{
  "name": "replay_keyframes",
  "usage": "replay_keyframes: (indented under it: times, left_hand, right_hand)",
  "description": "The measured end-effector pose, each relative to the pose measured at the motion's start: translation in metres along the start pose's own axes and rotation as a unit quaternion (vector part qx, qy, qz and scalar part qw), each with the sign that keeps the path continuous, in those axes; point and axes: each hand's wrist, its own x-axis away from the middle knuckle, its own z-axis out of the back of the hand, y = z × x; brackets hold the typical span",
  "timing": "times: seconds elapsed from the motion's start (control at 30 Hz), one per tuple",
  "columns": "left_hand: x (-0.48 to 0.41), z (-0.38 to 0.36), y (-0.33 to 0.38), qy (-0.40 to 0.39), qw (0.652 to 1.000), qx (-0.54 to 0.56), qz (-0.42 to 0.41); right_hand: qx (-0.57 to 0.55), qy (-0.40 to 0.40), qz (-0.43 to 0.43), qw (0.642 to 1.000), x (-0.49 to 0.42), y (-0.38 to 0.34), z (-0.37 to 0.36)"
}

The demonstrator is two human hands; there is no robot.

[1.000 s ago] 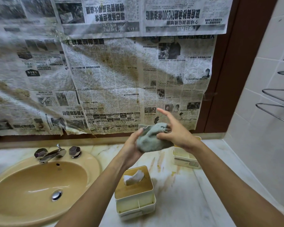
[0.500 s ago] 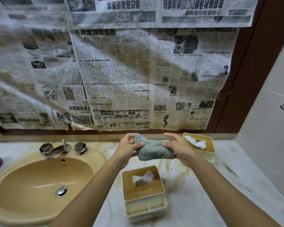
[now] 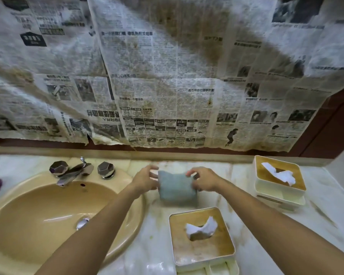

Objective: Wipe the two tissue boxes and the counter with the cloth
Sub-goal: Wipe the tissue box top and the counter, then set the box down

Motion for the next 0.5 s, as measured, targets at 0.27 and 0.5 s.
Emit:
replay_keyframes:
  times: [0.27,0.5]
  left_hand:
    - [-0.035,0.008,-0.094,0.066,0.868,-0.48,-0.114]
    - [-0.047,0.013,-0.129,0.129,0.866,-0.457,-0.155]
  right_hand:
    - [0.403,-0.156,0.198,0.88,-0.053,0.014,-0.057]
    - [0.451,-0.119,0.276,0.84,-0.084,0.056,-0.077]
